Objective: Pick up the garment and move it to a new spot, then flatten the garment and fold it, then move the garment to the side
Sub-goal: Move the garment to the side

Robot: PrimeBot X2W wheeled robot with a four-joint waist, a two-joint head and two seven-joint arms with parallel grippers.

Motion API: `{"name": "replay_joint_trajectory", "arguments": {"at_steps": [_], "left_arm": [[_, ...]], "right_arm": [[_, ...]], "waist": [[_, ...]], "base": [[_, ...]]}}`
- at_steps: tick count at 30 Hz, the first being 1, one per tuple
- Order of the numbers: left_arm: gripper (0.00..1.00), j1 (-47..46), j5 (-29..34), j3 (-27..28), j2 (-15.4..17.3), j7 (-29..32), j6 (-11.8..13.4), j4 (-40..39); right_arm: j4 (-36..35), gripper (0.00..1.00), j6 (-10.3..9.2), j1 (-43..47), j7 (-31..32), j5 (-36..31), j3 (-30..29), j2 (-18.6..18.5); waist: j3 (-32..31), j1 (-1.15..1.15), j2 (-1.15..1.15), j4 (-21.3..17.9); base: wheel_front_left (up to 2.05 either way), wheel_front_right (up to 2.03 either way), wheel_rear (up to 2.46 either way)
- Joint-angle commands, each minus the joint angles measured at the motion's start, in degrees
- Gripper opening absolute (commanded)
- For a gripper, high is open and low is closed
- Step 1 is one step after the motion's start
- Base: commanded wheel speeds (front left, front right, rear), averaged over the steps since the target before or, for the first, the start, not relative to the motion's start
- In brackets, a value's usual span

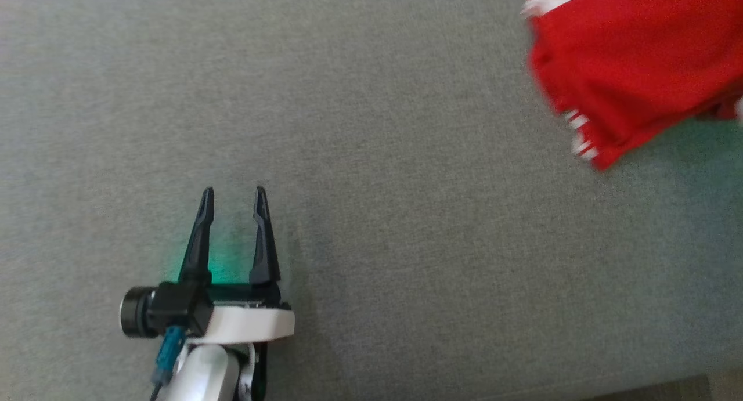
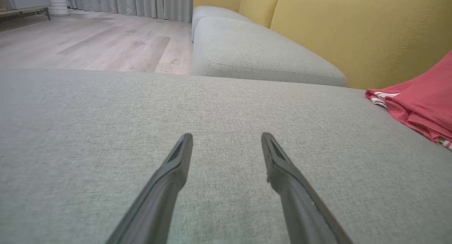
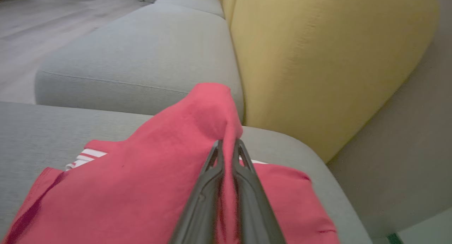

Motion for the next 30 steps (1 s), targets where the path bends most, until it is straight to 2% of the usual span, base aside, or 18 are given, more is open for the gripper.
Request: {"name": "replay_joint_trajectory", "arguments": {"at_steps": [1, 6, 7, 8, 13, 17, 21, 23, 30], "left_arm": [[1.0, -1.38, 0.72, 1.58, -0.26, -0.37, -0.2, -1.41], [1.0, -3.3, 1.01, 1.32, -0.26, -0.37, -0.37, -1.31], [1.0, -3.54, 1.11, 1.3, -0.26, -0.37, -0.43, -1.25], [1.0, -3.76, 1.18, 1.29, -0.26, -0.37, -0.5, -1.15], [1.0, -3.89, 1.61, 1.58, -0.26, -0.37, -0.79, -0.94], [1.0, -2.48, 1.88, 2.37, -0.26, -0.37, -0.35, -1.64], [1.0, -1.1, 0.77, 3.19, -0.26, -0.37, -0.27, -2.56], [1.0, -0.79, 0.31, 3.41, -0.26, -0.37, -0.28, -2.81], [1.0, 3.26, -2.67, 4.22, -0.26, -0.37, -1.32, -2.52]], "right_arm": [[-2.27, 0.0, 0.37, -0.73, 0.52, -0.59, -1.57, -2.44], [-4.27, 0.0, 0.37, 0.66, 3.13, -2.11, -9.0, -5.02], [-4.35, 0.14, 0.37, 1.1, 3.82, -2.77, -10.69, -5.09], [-4.32, 1.0, 0.37, 1.52, 4.5, -3.62, -12.54, -4.91], [-6.38, 1.0, 0.37, 4.64, 4.83, -10.13, -19.16, -0.99], [-10.52, 1.0, 0.37, 11.01, 3.54, -12.51, -20.26, 6.23], [-13.42, 1.0, 0.37, 17.31, 0.35, -10.38, -16.31, 11.64], [-13.8, 1.0, 0.37, 18.8, -0.97, -9.23, -14.99, 12.76], [-12.62, 1.0, 0.37, 28.24, -10.23, -1.95, -0.68, 18.08]], "waist": [[1.74, -0.01, 0.0, -1.17], [3.71, -0.01, 0.0, -1.7], [3.88, -0.01, 0.0, -1.73], [3.98, -0.01, 0.0, -1.71], [2.11, -0.01, 0.0, -1.11], [-2.1, -0.01, 0.0, -0.04], [-5.97, -0.01, 0.0, 0.61], [-7.02, -0.01, 0.0, 0.73], [-15.82, -0.01, 0.0, 0.8]], "base": [[0.0, 0.0, 0.0], [0.0, 0.0, 0.0], [0.0, 0.0, 0.0], [0.0, 0.0, 0.0], [0.0, 0.0, 0.0], [0.0, 0.0, 0.0], [0.0, 0.0, 0.0], [0.0, 0.0, 0.0], [0.0, 0.0, 0.0]]}}
